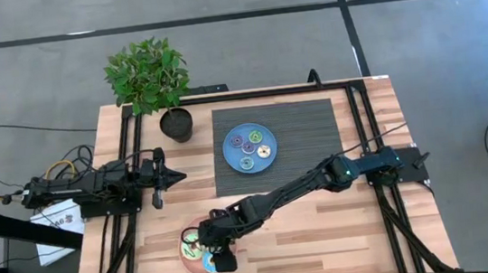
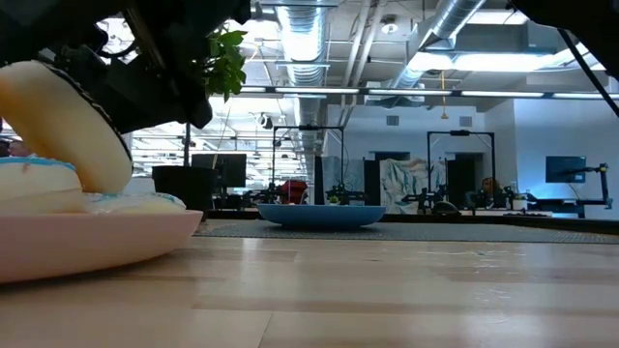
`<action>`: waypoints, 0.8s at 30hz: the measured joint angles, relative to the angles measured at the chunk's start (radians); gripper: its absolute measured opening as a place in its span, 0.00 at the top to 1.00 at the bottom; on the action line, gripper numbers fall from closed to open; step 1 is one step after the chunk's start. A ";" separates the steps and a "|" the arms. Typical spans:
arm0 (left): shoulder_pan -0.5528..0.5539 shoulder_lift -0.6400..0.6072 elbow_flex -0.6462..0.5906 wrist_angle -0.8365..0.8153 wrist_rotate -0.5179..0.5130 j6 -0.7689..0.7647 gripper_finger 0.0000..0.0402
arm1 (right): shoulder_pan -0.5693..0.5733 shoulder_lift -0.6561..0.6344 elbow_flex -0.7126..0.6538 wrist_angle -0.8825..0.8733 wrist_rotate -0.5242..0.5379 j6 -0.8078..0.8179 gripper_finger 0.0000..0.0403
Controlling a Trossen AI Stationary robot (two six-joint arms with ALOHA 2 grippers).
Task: Pick & Place donuts
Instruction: Put the large black donut on the light orange plate, then return to home position
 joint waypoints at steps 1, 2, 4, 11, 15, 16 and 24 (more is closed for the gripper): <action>0.000 0.000 0.000 0.000 0.000 0.000 0.98 | 0.000 0.000 0.000 0.001 -0.002 0.006 0.27; 0.000 0.000 0.000 0.000 0.000 0.000 0.98 | -0.001 0.000 0.000 0.002 -0.004 0.007 0.27; 0.000 0.000 0.000 0.000 0.000 0.000 0.98 | -0.002 0.000 0.001 0.002 -0.033 -0.003 0.27; 0.000 0.000 0.000 0.000 0.000 0.000 0.98 | -0.001 -0.004 0.020 -0.002 -0.032 -0.015 0.28; 0.000 0.000 0.000 0.000 0.000 0.000 0.98 | 0.001 -0.019 0.022 -0.001 -0.015 -0.020 0.28; 0.000 0.000 0.000 0.000 0.000 0.000 0.98 | 0.002 -0.019 0.022 -0.001 -0.005 -0.018 0.28; 0.000 0.000 0.000 0.000 0.000 0.000 0.98 | 0.001 -0.018 0.022 -0.024 -0.048 -0.012 0.28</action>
